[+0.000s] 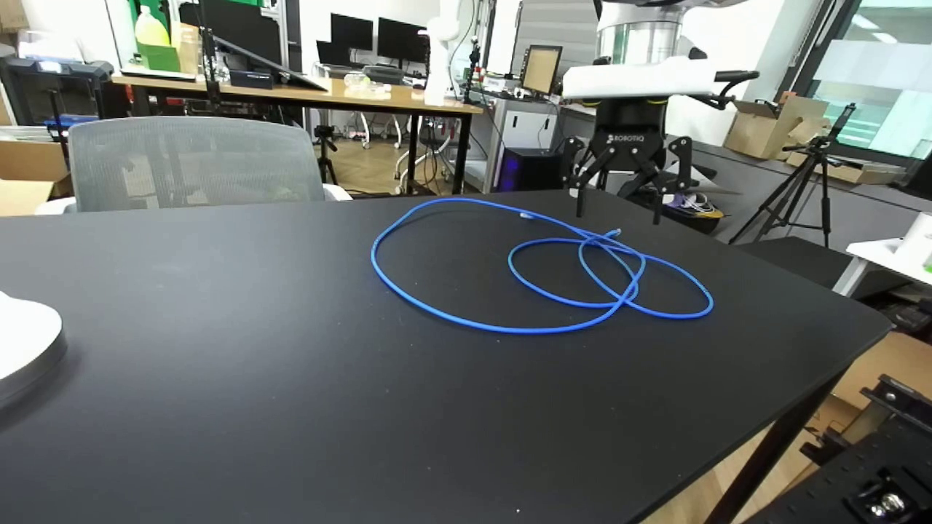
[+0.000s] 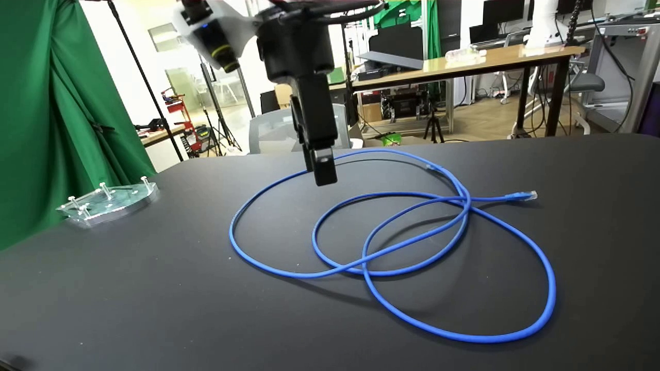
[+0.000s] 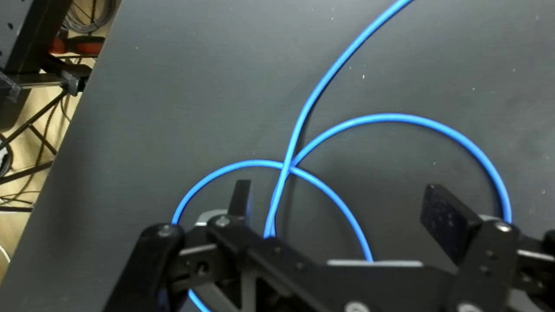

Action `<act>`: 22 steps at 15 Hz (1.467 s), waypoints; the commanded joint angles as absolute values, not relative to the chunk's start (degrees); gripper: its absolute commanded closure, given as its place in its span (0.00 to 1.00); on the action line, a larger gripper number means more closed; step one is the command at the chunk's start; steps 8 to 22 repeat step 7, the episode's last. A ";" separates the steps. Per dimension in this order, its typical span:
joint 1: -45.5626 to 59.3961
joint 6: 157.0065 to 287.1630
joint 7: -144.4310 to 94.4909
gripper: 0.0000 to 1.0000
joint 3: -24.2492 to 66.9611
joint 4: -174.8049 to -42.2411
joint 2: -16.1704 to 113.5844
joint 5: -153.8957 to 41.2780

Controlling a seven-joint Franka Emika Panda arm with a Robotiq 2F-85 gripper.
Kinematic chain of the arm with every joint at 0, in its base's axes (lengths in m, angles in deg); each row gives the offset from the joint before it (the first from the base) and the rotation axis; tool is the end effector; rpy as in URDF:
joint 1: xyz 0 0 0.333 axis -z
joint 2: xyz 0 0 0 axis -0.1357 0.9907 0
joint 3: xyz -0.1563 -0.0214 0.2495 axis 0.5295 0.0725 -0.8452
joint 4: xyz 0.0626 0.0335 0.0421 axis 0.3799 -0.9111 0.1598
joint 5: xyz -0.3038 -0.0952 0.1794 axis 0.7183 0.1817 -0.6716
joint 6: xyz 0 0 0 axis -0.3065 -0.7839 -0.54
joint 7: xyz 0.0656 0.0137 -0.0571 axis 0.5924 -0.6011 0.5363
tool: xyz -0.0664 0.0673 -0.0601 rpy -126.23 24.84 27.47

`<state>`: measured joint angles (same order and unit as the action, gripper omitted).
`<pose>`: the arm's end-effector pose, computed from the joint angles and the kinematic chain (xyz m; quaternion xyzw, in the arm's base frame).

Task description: Unravel the blue cord on the table

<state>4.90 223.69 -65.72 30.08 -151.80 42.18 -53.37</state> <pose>0.4624 -0.0832 0.2395 0.9001 -0.4251 -0.0613 0.0734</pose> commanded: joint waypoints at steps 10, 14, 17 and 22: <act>6.50 212.33 -42.47 0.00 24.20 -148.98 42.17 -47.85; 6.50 212.33 -42.47 0.00 24.20 -148.98 42.17 -47.85; 6.50 212.33 -42.47 0.00 24.20 -148.98 42.17 -47.85; 6.50 212.33 -42.47 0.00 24.20 -148.98 42.17 -47.85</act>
